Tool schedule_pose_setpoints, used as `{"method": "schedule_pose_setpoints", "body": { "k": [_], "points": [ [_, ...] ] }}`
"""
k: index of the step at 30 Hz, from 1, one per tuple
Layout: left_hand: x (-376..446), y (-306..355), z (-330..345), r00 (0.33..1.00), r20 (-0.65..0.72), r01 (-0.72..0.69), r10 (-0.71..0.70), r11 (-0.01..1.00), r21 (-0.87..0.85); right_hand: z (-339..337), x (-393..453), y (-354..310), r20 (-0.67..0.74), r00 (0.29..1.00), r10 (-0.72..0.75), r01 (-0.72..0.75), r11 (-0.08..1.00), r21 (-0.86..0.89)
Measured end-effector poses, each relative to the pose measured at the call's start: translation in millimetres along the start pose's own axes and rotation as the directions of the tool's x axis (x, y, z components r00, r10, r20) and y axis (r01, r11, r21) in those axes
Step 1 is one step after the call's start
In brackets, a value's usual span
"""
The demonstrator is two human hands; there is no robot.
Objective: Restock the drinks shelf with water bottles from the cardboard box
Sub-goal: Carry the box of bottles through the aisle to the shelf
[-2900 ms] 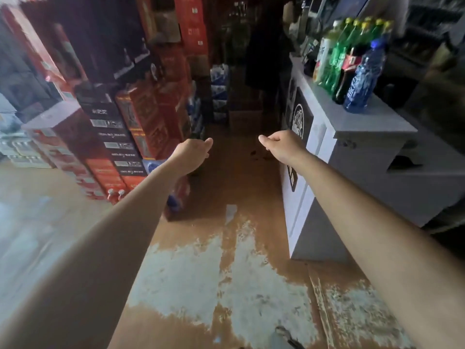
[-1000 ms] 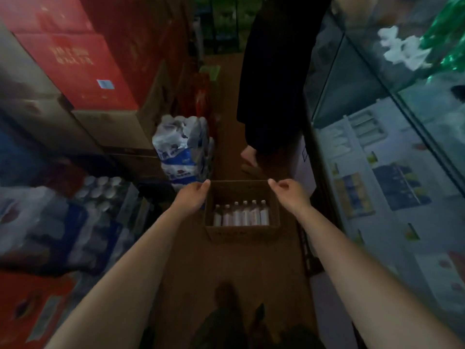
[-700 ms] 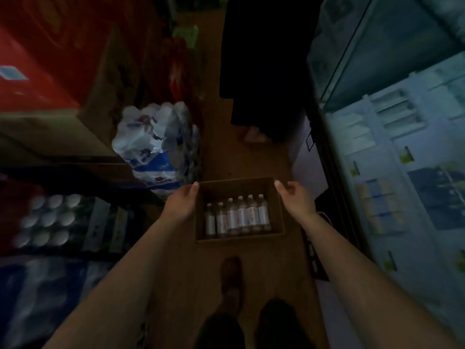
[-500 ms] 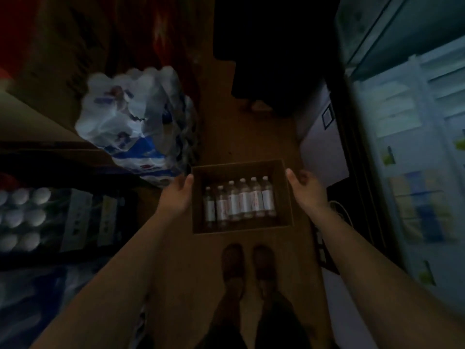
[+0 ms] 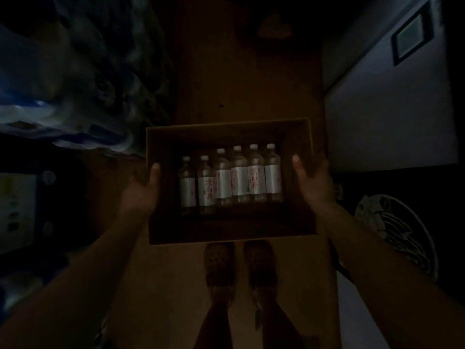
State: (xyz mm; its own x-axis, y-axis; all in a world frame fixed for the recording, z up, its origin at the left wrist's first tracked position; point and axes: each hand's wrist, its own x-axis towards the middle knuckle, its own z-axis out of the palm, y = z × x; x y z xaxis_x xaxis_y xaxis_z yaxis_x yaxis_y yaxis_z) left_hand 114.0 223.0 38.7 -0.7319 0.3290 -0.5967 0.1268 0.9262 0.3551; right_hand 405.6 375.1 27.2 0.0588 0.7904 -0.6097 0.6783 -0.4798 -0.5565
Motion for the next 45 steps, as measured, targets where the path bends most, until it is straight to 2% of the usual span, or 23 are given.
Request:
{"method": "schedule_pose_setpoints", "body": {
  "k": [3, 7, 13, 17, 20, 24, 29, 37, 41, 45],
  "points": [
    [28.5, -19.7, 23.0, 0.999, 0.007, 0.052, -0.052, 0.998, 0.024, 18.5, 28.5, 24.1, -0.02, 0.999, 0.037, -0.037, 0.999, 0.009],
    [51.8, -37.7, 40.2, 0.985, -0.078, 0.148, -0.154, 0.986, -0.07, 26.1, 57.3, 45.8, -0.161, 0.987, -0.013, 0.007, 0.999, -0.033],
    [58.6, -39.6, 40.9, 0.987, -0.124, 0.101, -0.102, 0.995, -0.018, 23.6, 65.2, 52.0, -0.151, 0.984, -0.09, 0.076, 0.992, -0.098],
    [56.2, -38.6, 39.5, 0.989, -0.146, 0.033, -0.028, 0.999, 0.034, 22.8, 61.7, 46.2, -0.172, 0.981, -0.09, 0.064, 0.986, -0.151],
    [52.5, -37.7, 37.9, 0.991, -0.134, -0.003, 0.01, 0.999, 0.054, 22.4, 60.3, 45.0, -0.189, 0.978, -0.083, 0.06, 0.99, -0.126],
    [38.1, -48.3, 38.2, 0.987, -0.159, 0.009, -0.003, 0.999, 0.034, 17.0, 53.4, 43.3, -0.2, 0.973, -0.114, 0.081, 0.983, -0.165],
    [-7.0, -61.9, 30.1, 0.986, -0.165, 0.039, -0.032, 0.999, 0.038, -4.9, 29.4, 40.2, -0.149, 0.97, -0.191, 0.159, 0.966, -0.206],
    [-126.5, -95.6, -12.4, 0.961, -0.227, 0.139, -0.157, 0.986, -0.093, -65.7, -44.9, -4.5, -0.014, 0.942, -0.337, 0.311, 0.884, -0.348],
    [-186.9, -101.0, -50.8, 0.951, -0.259, 0.132, -0.168, 0.98, -0.15, -98.7, -94.3, -45.4, 0.056, 0.911, -0.409, 0.389, 0.806, -0.446],
    [-256.2, -98.9, -101.0, 0.937, -0.326, 0.063, -0.127, 0.978, -0.199, -132.0, -153.1, -86.9, 0.114, 0.874, -0.473, 0.461, 0.731, -0.503]
  ]
}}
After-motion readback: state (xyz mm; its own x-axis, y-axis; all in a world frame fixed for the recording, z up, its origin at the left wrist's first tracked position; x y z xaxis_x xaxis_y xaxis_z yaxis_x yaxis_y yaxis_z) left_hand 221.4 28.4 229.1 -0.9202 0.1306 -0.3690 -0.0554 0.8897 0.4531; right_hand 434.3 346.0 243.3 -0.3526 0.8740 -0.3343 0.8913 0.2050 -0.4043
